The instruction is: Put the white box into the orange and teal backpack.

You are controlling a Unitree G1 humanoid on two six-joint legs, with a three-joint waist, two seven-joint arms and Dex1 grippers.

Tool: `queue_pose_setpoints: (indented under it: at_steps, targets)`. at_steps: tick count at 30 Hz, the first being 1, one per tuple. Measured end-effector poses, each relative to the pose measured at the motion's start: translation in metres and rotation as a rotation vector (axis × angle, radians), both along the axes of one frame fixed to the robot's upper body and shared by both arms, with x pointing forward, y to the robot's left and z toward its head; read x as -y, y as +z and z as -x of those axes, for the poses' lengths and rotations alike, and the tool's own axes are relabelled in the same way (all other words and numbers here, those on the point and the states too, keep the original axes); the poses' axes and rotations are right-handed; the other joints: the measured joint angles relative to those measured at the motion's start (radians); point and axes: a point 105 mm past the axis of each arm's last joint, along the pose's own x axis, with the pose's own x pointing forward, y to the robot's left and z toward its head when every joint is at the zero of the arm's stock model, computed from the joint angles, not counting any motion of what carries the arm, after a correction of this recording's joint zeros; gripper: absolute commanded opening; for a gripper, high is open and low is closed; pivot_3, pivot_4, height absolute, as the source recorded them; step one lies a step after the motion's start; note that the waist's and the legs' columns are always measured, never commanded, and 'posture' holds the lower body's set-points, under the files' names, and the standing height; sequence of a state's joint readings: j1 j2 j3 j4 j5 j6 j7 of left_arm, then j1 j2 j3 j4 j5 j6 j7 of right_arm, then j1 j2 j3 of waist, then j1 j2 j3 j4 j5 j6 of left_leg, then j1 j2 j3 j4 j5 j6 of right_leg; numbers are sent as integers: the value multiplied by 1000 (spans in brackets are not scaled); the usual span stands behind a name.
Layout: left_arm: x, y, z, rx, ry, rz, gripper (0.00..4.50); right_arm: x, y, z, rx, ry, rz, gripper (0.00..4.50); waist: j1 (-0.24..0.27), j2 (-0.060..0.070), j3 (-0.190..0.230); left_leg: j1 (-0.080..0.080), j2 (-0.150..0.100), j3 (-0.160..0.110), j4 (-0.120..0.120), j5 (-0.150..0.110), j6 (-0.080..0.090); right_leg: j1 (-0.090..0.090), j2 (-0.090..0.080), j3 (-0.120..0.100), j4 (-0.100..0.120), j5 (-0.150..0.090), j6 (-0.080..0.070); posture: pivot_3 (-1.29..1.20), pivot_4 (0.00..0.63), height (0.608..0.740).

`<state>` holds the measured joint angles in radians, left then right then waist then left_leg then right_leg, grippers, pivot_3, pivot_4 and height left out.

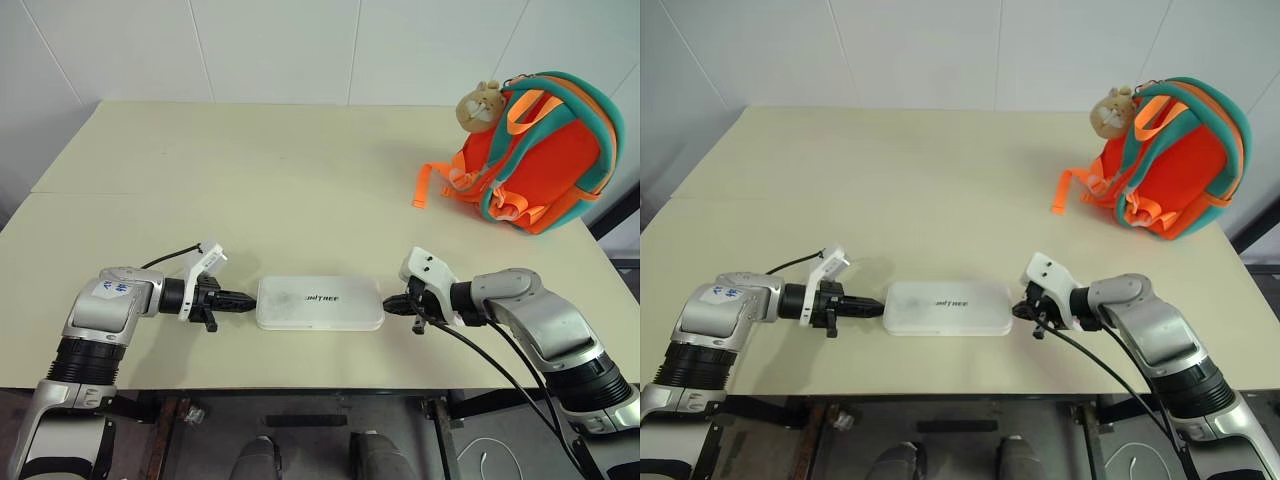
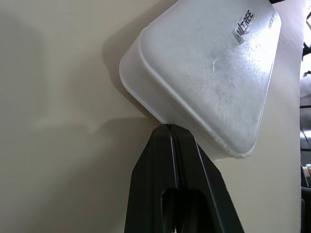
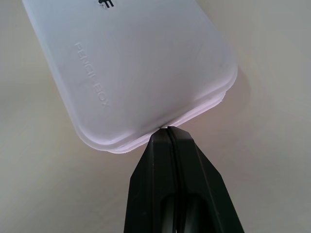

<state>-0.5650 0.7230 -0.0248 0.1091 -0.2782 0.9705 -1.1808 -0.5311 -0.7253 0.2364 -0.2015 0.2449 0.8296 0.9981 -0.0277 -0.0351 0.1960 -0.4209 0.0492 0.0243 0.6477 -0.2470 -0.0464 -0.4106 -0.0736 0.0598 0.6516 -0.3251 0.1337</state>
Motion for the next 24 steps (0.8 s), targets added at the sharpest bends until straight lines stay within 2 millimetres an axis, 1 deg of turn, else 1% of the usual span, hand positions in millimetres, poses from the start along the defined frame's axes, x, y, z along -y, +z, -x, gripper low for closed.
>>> queue_pose_setpoints:
  at_steps: [4, 9, 13, 17, 19, 22, 24]
  targets:
    - [2, -2, 6, -8, -4, 4, 0, 2, -3, 3, -6, 1, 7, 31, 0, 0, 0, 0, 0, 0, -1, 0, 0, 0, 0, 0, 0, 0, 0, 0, 150, 740]
    - [3, -2, 7, -6, -2, 7, 0, 3, -6, 7, -12, 4, 14, 31, 0, 0, 0, 0, 0, 0, 0, 0, 0, 0, 0, 0, 0, 0, 0, 0, 150, 740]
    - [2, -3, 7, 6, 15, 19, 0, 4, -6, 6, -2, 7, 21, 31, 0, 0, 0, 0, 0, 0, 0, 0, 0, 0, 0, 0, 0, 0, 0, 0, 150, 740]
    - [1, -1, 1, 51, 50, 11, 0, 3, -5, 6, 10, 17, 28, 31, 0, 0, 0, 0, 0, -1, 0, 0, 0, 0, 0, 0, 0, 0, 0, 0, 150, 740]
    - [-1, 6, -2, 84, 72, 33, 0, 6, -3, 7, 18, 27, 40, 31, 0, 0, 0, 0, 0, -1, 0, 0, 0, 0, 0, 0, 0, 0, 0, 0, 150, 740]
    - [-6, 25, -4, 180, 108, 63, 0, 16, -1, 6, 28, 11, 79, 31, 0, 0, 0, 0, 0, -1, -1, 0, 0, 0, 0, 0, -1, 0, 0, 0, 150, 740]
    - [-7, 34, -5, 224, 126, 82, 0, 19, -1, 6, 33, 7, 89, 31, 0, 0, 0, 0, 0, -1, -1, 0, 0, 0, 0, 0, -1, 0, 0, 0, 150, 740]
